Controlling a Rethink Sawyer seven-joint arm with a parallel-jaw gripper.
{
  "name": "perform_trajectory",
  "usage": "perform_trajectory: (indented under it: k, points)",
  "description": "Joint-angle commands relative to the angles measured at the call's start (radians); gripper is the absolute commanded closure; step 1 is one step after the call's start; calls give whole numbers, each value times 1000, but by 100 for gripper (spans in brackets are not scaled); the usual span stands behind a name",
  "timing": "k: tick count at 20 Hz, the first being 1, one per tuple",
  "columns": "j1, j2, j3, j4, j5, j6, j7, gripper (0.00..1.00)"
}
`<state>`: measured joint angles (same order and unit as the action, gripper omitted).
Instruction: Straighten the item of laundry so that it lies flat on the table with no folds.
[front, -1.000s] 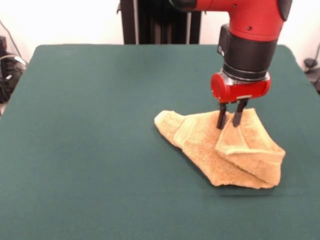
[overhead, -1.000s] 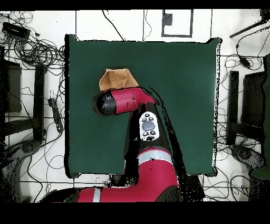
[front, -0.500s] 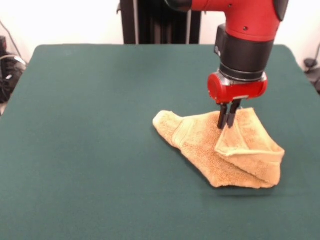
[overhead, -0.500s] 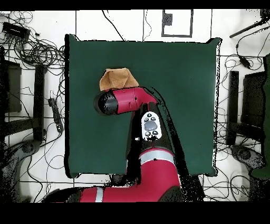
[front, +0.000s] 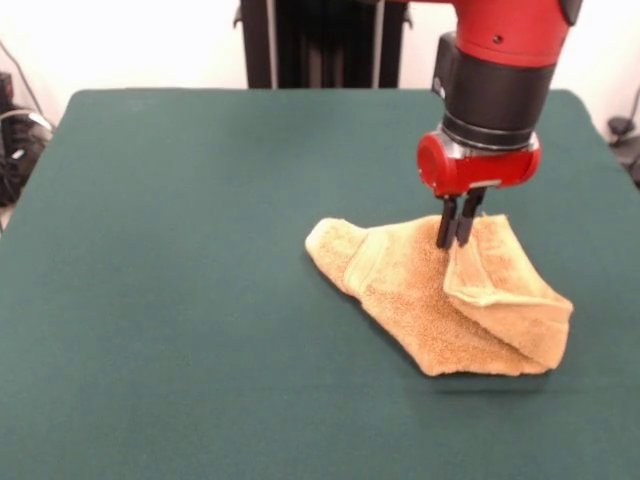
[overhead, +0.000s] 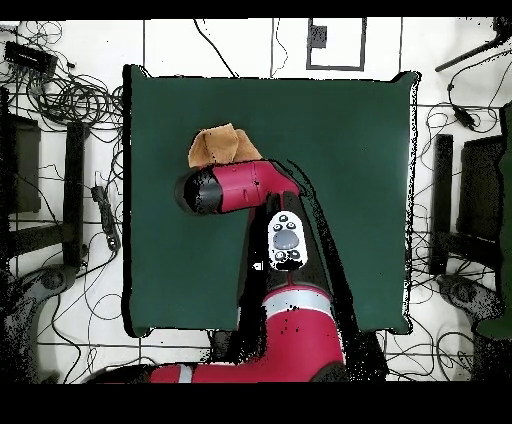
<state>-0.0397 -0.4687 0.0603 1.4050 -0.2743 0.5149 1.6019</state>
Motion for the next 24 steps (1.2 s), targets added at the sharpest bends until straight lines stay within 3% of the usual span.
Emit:
perform_trajectory:
  k: [1,13,24]
  points:
    - [24,13,69,-20,27,116,66,100]
    - [5,73,111,-104,1,113,-12,100]
    - [-16,98,163,-169,-20,185,-115,100]
